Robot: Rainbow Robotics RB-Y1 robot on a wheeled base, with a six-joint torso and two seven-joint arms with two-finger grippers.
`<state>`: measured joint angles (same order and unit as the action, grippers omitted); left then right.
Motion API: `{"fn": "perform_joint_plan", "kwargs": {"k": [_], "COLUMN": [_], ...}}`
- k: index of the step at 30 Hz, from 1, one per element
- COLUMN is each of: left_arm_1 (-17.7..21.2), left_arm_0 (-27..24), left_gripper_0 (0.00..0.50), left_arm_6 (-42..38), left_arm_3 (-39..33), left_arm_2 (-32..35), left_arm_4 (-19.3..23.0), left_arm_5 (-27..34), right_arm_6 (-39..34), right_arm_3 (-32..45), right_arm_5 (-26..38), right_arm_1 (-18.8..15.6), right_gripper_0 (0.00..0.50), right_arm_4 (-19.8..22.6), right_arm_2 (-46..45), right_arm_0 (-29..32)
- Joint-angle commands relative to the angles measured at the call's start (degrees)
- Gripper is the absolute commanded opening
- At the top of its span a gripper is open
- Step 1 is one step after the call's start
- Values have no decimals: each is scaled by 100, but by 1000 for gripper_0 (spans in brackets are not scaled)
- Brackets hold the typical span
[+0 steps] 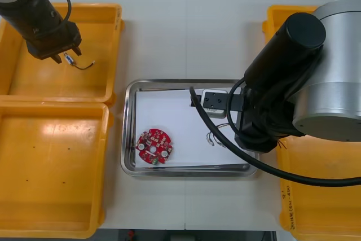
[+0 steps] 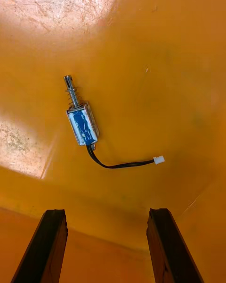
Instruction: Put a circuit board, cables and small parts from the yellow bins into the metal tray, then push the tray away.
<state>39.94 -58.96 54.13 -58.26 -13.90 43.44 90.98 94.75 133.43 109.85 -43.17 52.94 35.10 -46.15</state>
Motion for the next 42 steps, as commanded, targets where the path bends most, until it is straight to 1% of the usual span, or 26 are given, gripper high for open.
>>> {"fn": "perform_joint_plan", "kwargs": {"k": [1,3,4,6,7,9,10,12,14,19,22,26,32,35,37,39,42], "left_arm_1": [-162,-215,-232,-294,-303,-338,-338,-364,-382,-434,-461,-487,-531,-575,-584,-584,-593], "left_arm_0": [-380,-406,-406,-406,-406,-406,-406,-406,-406,-406,-406,-406,-397,-397,-406,-397,-362], "left_gripper_0": [500,500,500,500,500,500,500,500,500,500,500,500,500,500,500,500,500], "left_arm_6": [133,107,116,116,107,116,116,116,107,177,195,212,318,423,459,494,511], "left_arm_3": [307,465,482,544,561,579,579,597,684,1001,1124,1185,1484,1599,1713,1730,1739], "left_arm_2": [265,265,265,265,265,265,265,274,265,274,265,265,274,274,274,265,265], "left_arm_4": [-143,-240,-275,-468,-503,-653,-688,-802,-820,-829,-855,-864,-820,-846,-829,-829,-829], "left_arm_5": [-282,-467,-493,-590,-590,-625,-634,-687,-783,-1258,-1398,-1442,-1689,-1829,-1926,-1987,-2040], "right_arm_6": [624,642,642,615,606,589,589,580,562,598,606,615,589,571,536,510,466], "right_arm_3": [-195,-291,-309,-379,-397,-476,-502,-634,-748,-1109,-1284,-1460,-1900,-2031,-2058,-2058,-2058], "right_arm_5": [15,15,15,15,15,15,15,-104,-280,-781,-948,-1115,-1493,-1677,-1783,-1800,-1791], "right_arm_1": [318,477,503,644,661,793,819,872,881,907,942,951,1092,1153,1162,1162,1145], "right_gripper_0": [0,0,0,0,0,0,0,0,0,0,0,0,0,0,0,0,0], "right_arm_4": [-134,-205,-240,-416,-486,-855,-934,-1233,-1356,-1462,-1479,-1479,-1532,-1743,-1962,-2086,-2121], "right_arm_2": [76,111,129,322,384,718,806,1113,1263,1307,1316,1324,1403,1535,1685,1764,1781], "right_arm_0": [-157,-87,-87,-78,-78,-52,-43,1,63,230,256,309,353,361,361,388,476]}}
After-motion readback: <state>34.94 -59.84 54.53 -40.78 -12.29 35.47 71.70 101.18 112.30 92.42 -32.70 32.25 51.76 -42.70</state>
